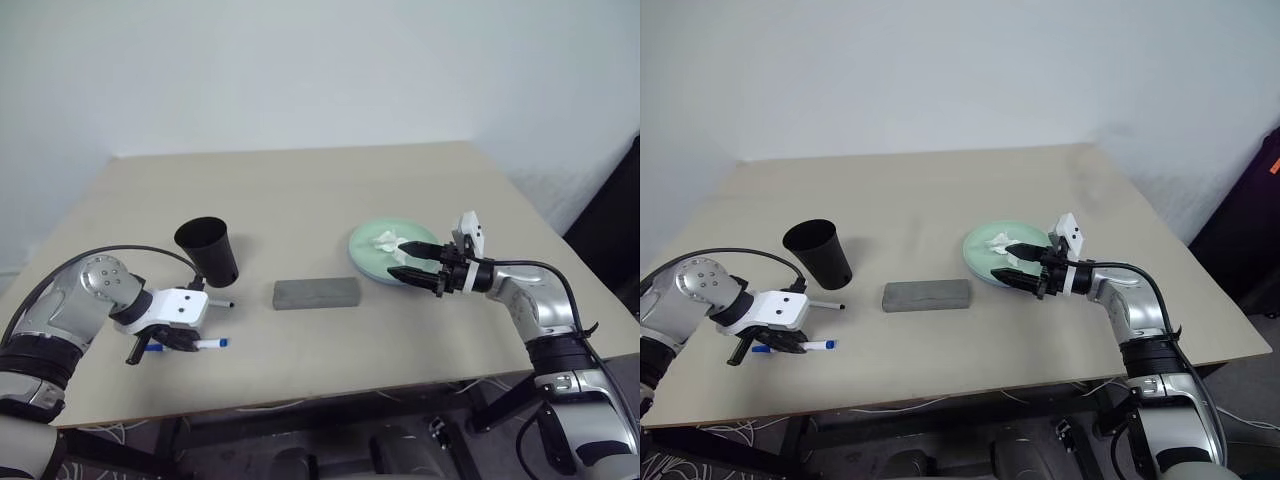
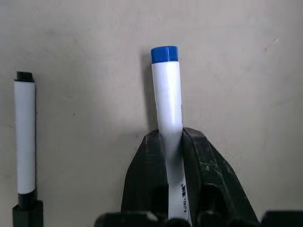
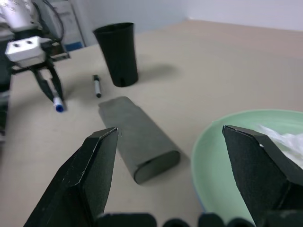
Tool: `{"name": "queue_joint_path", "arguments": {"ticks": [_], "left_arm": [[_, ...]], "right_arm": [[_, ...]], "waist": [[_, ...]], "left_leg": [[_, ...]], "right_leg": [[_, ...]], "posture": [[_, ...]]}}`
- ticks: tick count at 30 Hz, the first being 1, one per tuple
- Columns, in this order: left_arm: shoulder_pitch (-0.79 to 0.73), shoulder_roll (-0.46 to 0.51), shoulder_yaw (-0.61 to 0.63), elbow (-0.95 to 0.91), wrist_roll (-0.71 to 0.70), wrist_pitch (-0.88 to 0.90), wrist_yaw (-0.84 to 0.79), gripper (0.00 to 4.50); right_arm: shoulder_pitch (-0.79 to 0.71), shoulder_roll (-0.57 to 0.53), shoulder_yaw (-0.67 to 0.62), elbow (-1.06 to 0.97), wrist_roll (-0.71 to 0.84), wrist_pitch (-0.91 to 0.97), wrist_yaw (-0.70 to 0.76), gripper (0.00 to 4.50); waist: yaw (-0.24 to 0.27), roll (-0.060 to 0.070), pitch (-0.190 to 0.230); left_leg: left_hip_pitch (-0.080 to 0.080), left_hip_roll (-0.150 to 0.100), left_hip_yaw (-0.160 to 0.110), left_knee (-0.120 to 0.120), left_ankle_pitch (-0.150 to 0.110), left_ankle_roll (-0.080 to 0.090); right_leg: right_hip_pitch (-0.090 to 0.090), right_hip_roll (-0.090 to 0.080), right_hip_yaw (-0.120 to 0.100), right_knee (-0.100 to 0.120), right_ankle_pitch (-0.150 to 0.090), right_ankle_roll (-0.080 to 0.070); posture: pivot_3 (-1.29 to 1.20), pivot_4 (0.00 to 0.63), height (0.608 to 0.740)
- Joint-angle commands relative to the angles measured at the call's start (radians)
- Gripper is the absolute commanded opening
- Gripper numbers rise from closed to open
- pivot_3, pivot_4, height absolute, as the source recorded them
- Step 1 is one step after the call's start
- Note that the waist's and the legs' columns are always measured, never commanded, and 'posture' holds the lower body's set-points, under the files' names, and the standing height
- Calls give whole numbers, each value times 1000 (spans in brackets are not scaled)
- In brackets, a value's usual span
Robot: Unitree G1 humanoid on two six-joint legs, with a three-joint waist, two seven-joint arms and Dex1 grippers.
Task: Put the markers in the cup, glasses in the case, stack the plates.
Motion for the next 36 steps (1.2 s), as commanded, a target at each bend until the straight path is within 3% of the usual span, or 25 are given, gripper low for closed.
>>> {"name": "queue_joint_path", "arguments": {"ticks": [1, 8, 15, 21, 27, 36], "left_arm": [[-7, 12, 58, -51, -59, 18, -23, 72], [-24, -16, 184, -163, -256, 181, -34, 72], [-149, -174, 408, -209, -459, 409, 206, 72], [-200, -263, 552, -182, -474, 402, 480, 72], [-152, -345, 680, -151, -463, 285, 709, 72], [-89, -432, 709, -71, -474, 193, 813, 72]], "right_arm": [[-31, -2, -31, -60, 60, 21, 31, 3819], [-44, -15, -50, -150, 157, 111, 81, 3819], [-38, -10, -33, -149, 142, 97, 72, 3819], [-38, -10, -29, -148, 137, 88, 68, 3819], [-40, -7, -20, -141, 129, 79, 64, 3819], [-55, -6, -17, -126, 119, 77, 68, 3819]], "waist": [[0, 0, 0], [0, -1, 0], [1, -2, 0], [-1, -1, 0], [1, -1, 0], [8, -2, 0]], "left_leg": [[-1, 0, 0, 0, 0, 0], [-2, 0, 0, 0, 0, 0], [-2, 0, -3, 2, 0, 0], [-1, 0, -3, 1, 0, 0], [-1, 0, -4, 1, 0, -1], [-2, -1, -4, 2, 0, -1]], "right_leg": [[0, 0, 0, 0, 0, 0], [-2, 0, 0, 0, 0, 0], [-1, 0, -3, 1, 0, 1], [-1, 1, -3, 1, 0, 1], [-1, 0, -3, 1, 0, 1], [0, 0, -3, 0, 0, 1]], "posture": [[0, 0, 740], [0, 0, 740], [0, 0, 740], [0, 0, 740], [0, 0, 740], [0, 0, 740]]}}
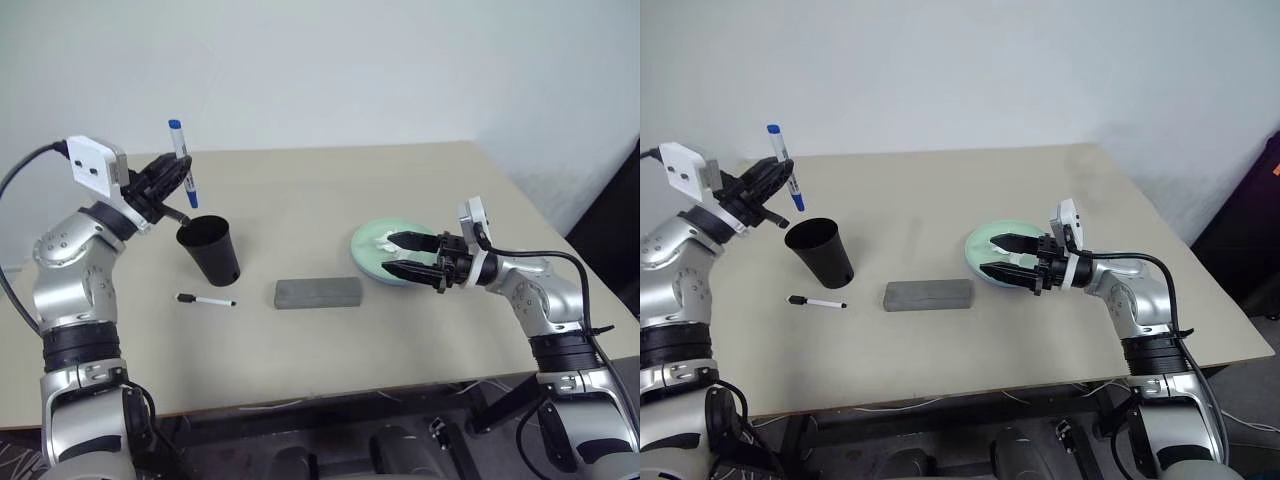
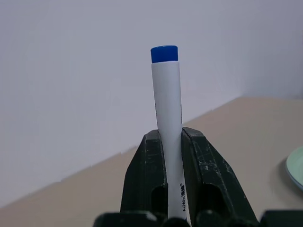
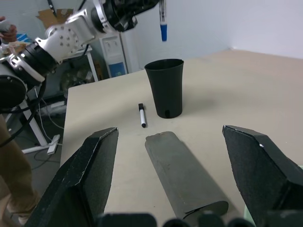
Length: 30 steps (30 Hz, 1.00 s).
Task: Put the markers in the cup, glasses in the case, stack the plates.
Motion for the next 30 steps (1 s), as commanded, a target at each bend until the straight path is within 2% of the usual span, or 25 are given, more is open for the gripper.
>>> {"name": "queue_joint_path", "arguments": {"ticks": [1, 8, 22, 30], "left_arm": [[-4, -20, 18, 20, -6, -64, 31, 72], [-20, -65, -3, 136, 4, -129, 41, 72], [-78, -95, -36, 324, 20, -223, 3, 72], [-101, -94, -43, 345, 17, -234, -27, 2604]], "right_arm": [[-40, -1, -10, -8, 5, -16, 3, 3819], [-43, -4, -12, -4, 1, -23, -2, 3819], [-46, -1, -10, -8, 1, -26, -6, 3819], [-42, 1, -10, -14, 2, -27, -13, 3819]], "waist": [[4, 0, 0], [15, 0, 0], [18, 0, 0], [17, 0, 0]], "left_leg": [[0, 0, 0, 0, 0, 0], [0, 0, 1, 0, 0, 0], [0, 0, 1, 0, 0, 0], [0, 0, 1, 0, 0, 0]], "right_leg": [[0, 0, 0, 0, 0, 0], [0, 0, 0, 0, 0, 0], [0, 0, 0, -1, 0, 0], [0, 0, 0, -1, 0, 0]], "posture": [[0, 0, 740], [0, 0, 740], [0, 0, 740], [0, 0, 740]]}}
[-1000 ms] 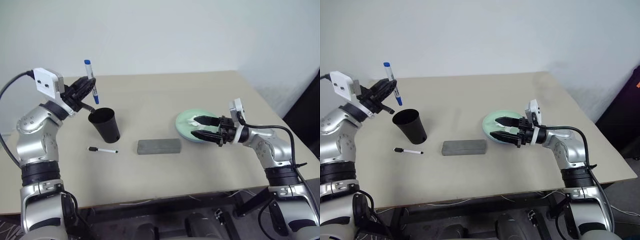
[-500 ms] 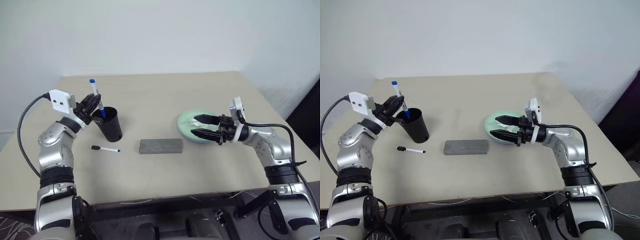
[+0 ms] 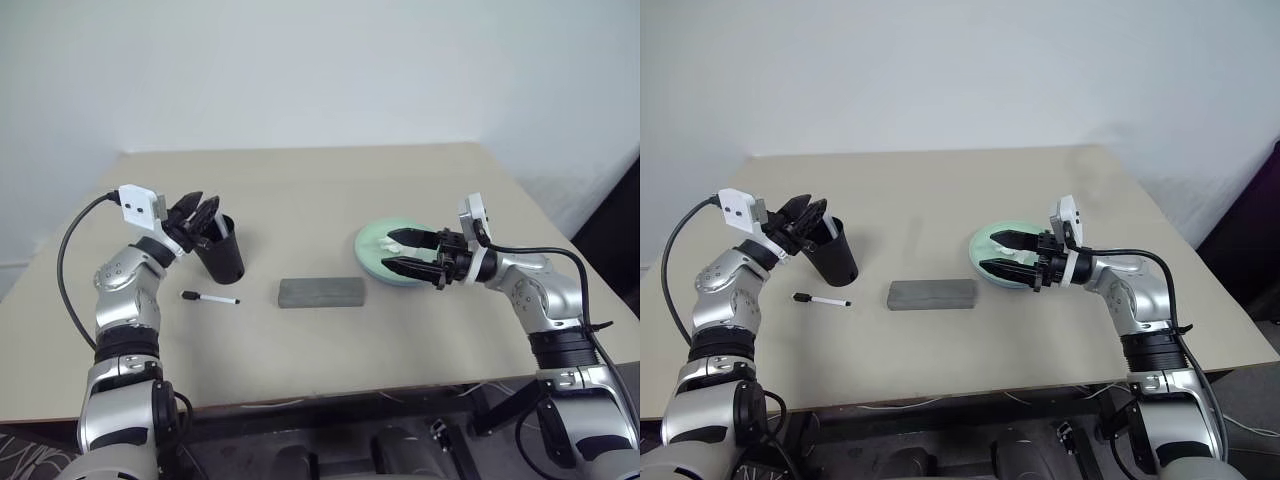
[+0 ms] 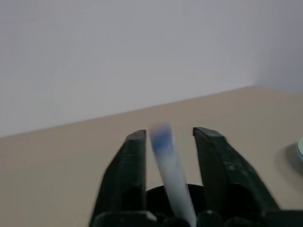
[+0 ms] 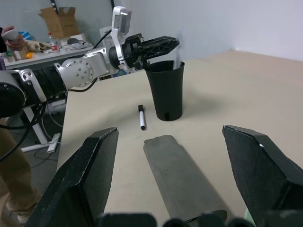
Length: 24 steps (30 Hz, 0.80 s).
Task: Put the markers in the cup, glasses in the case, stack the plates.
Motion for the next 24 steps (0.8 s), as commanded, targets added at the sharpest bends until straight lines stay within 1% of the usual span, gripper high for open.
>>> {"name": "queue_joint_path", "arguments": {"ticks": [1, 5, 7, 10, 14, 19, 23, 24], "left_arm": [[-39, 9, -1, -25, -10, -20, -16, 2604], [-51, 23, 4, -30, -11, -19, -28, 2604], [-65, 44, -4, -61, -20, 3, -71, 2604], [-77, 113, -59, -163, -29, 73, -225, 2604], [-91, 225, -160, -255, 9, 139, -407, 2604], [-97, 372, -356, -314, 143, 122, -637, 2604], [-129, 413, -464, -305, 244, 72, -717, 2604], [-144, 418, -505, -286, 294, 44, -728, 2604]], "right_arm": [[-26, 1, -11, -27, 4, -17, -5, 3819], [-27, 2, -11, -25, 5, -18, -6, 3819], [-29, 2, -11, -22, 4, -19, -5, 3819], [-39, 2, -8, -13, 1, -22, -1, 3819], [-52, 3, -3, 3, -4, -27, 4, 3819], [-62, 6, 7, 22, -10, -37, 7, 3819], [-64, 10, 11, 29, -12, -44, 6, 3819], [-64, 12, 11, 30, -12, -46, 5, 3819]], "waist": [[0, 0, 0], [0, 0, 0], [0, 0, 0], [-1, -1, 1], [-3, -1, 1], [-3, 0, 1], [-2, 0, 1], [-3, 0, 1]], "left_leg": [[0, 0, 0, 0, 0, 0], [0, 0, 0, 0, 0, 0], [0, 0, 0, 0, 0, 0], [-1, 0, 0, 0, 0, 0], [-2, 0, 0, -1, 0, 0], [-1, 0, 1, -3, 0, 0], [-1, 1, 1, -3, 0, 0], [-1, 1, 1, -3, 0, 0]], "right_leg": [[0, 0, 0, 0, 0, 0], [0, 0, 0, 0, 0, 0], [0, 0, 0, 0, 0, 0], [-1, 0, 0, 0, 0, 0], [-2, 0, 0, -1, 0, 0], [-1, 0, 0, -2, 0, 0], [-2, 0, 0, -1, 0, -1], [-2, 0, 0, -1, -1, -1]], "posture": [[0, 0, 740], [0, 0, 740], [0, 0, 740], [0, 0, 740], [0, 0, 740], [0, 0, 740], [0, 0, 740], [0, 0, 740]]}}
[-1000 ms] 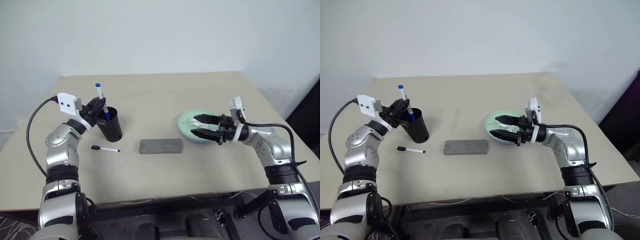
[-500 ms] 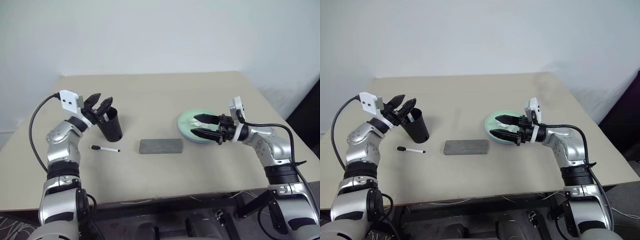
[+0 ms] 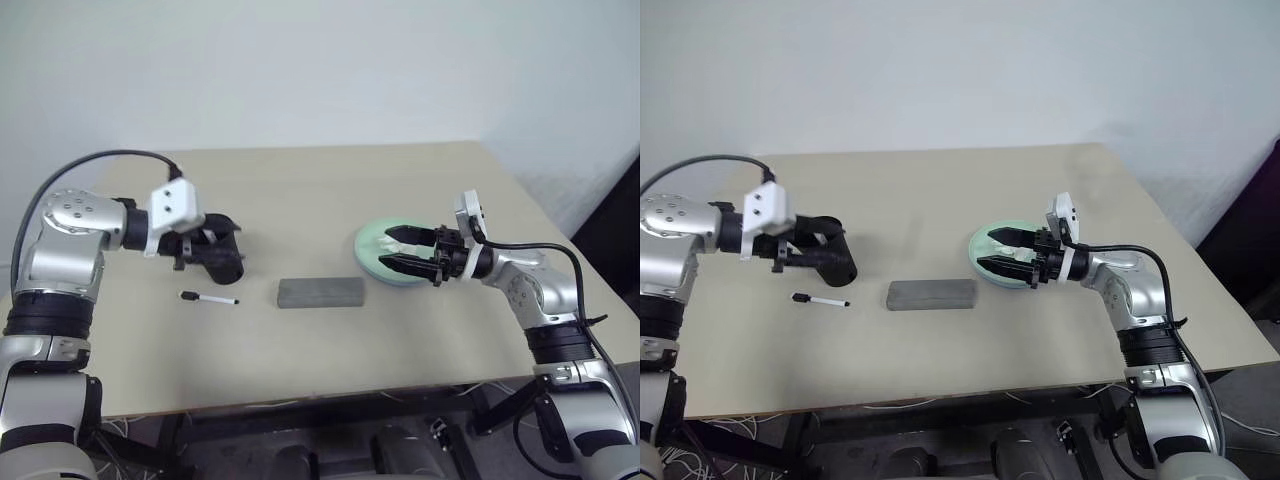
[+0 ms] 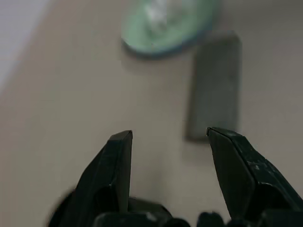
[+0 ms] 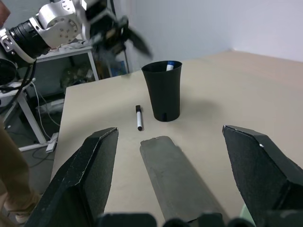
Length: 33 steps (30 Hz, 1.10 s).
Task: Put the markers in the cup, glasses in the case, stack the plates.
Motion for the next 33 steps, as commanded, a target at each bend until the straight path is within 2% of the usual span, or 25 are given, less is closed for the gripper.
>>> {"name": "queue_joint_path", "arguments": {"ticks": [1, 7, 17, 25, 33], "left_arm": [[-71, 26, -93, 19, 126, -69, -51, 2604], [-147, -6, -220, 171, 261, -161, -110, 2604], [-237, -117, -313, 462, 428, -339, -11, 2604], [-249, -153, -339, 536, 490, -391, 9, 2604], [-249, -142, -353, 555, 533, -407, -10, 2604]], "right_arm": [[-29, 8, -8, -11, -4, -26, 1, 3819], [-17, 15, -12, -20, -8, -29, -9, 3819], [14, -7, -26, -60, 1, -17, -32, 3819], [18, -14, -26, -63, 3, -17, -34, 3819], [12, -9, -21, -57, -1, -18, -35, 3819]], "waist": [[0, 0, 0], [0, 0, 0], [1, -1, 0], [1, -1, 0], [0, -1, 0]], "left_leg": [[0, 0, 0, 0, 0, 0], [-2, 0, 1, 0, 0, 0], [-6, 0, 3, 0, 0, 0], [-9, 0, 2, 2, 0, 0], [-9, 0, 2, 3, 0, 0]], "right_leg": [[0, 0, 0, 0, 0, 0], [-2, 0, 1, 0, 0, 0], [-7, 0, 3, 1, 0, 0], [-9, 0, 3, 2, 0, 0], [-9, 0, 3, 2, 0, 0]], "posture": [[0, 0, 740], [0, 0, 740], [0, 0, 740], [0, 0, 740], [0, 0, 740]]}}
